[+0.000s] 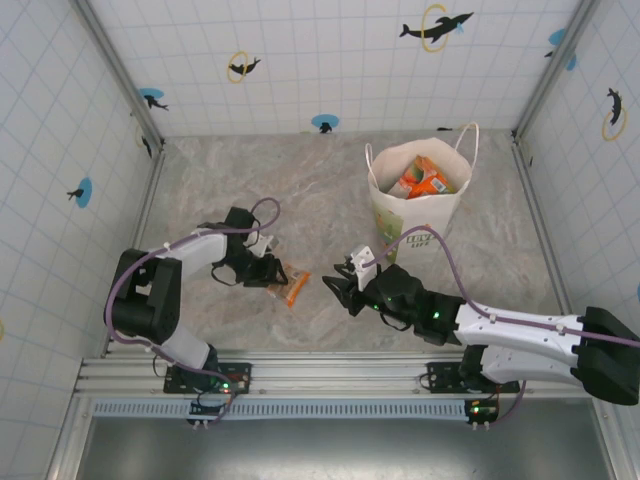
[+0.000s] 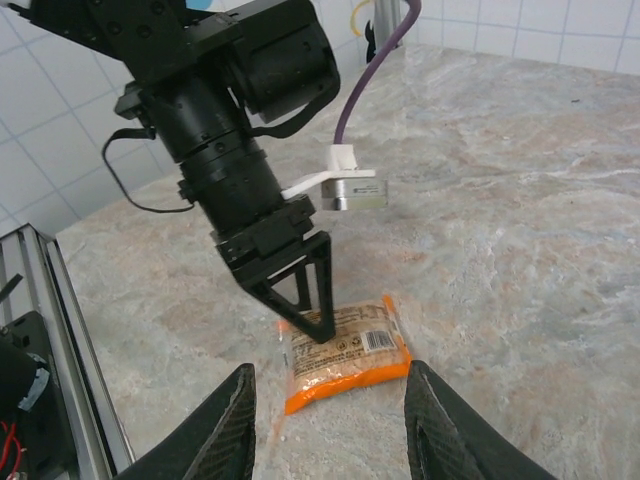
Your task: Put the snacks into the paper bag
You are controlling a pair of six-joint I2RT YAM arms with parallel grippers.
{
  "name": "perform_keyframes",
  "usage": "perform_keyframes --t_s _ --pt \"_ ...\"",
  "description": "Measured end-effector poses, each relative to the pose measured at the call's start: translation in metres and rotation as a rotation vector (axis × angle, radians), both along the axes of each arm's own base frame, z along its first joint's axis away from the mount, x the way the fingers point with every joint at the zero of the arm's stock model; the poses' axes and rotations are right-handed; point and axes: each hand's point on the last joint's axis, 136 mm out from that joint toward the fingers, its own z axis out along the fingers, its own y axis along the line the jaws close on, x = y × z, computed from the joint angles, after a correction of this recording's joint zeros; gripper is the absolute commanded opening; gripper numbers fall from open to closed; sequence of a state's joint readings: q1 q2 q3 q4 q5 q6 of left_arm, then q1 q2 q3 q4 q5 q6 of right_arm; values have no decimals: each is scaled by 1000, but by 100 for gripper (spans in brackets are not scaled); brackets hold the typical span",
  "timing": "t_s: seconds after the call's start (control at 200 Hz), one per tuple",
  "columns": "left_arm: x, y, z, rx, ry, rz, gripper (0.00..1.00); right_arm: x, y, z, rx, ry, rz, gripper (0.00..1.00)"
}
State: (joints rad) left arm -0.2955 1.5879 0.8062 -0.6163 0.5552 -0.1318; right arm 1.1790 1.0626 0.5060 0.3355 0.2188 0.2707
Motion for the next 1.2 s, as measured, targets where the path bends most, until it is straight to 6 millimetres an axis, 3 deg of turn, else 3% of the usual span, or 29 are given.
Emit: perform_keyframes --t_s 0.26,0.445,0.58,0.666,0.701,0.941,1.201 --pt "-21 0 -4 -34 33 27 39 0 1 -2 -4 2 1 42" --pt "-22 0 -7 -35 37 46 19 0 1 -2 -4 2 1 42" --pt "-20 -2 -6 -38 29 45 13 0 0 -2 -4 3 -1 42" --pt "-19 -4 -4 -41 18 43 0 0 -1 -4 -6 5 -3 42" --pt "-18 -4 -2 -41 7 39 0 1 -2 -6 -8 7 -5 42" --pt "-2 -12 29 -82 -147 -15 0 15 -19 -5 20 15 -65 43" --pt "20 -27 84 -172 -416 -130 0 31 -30 7 71 18 -95 46"
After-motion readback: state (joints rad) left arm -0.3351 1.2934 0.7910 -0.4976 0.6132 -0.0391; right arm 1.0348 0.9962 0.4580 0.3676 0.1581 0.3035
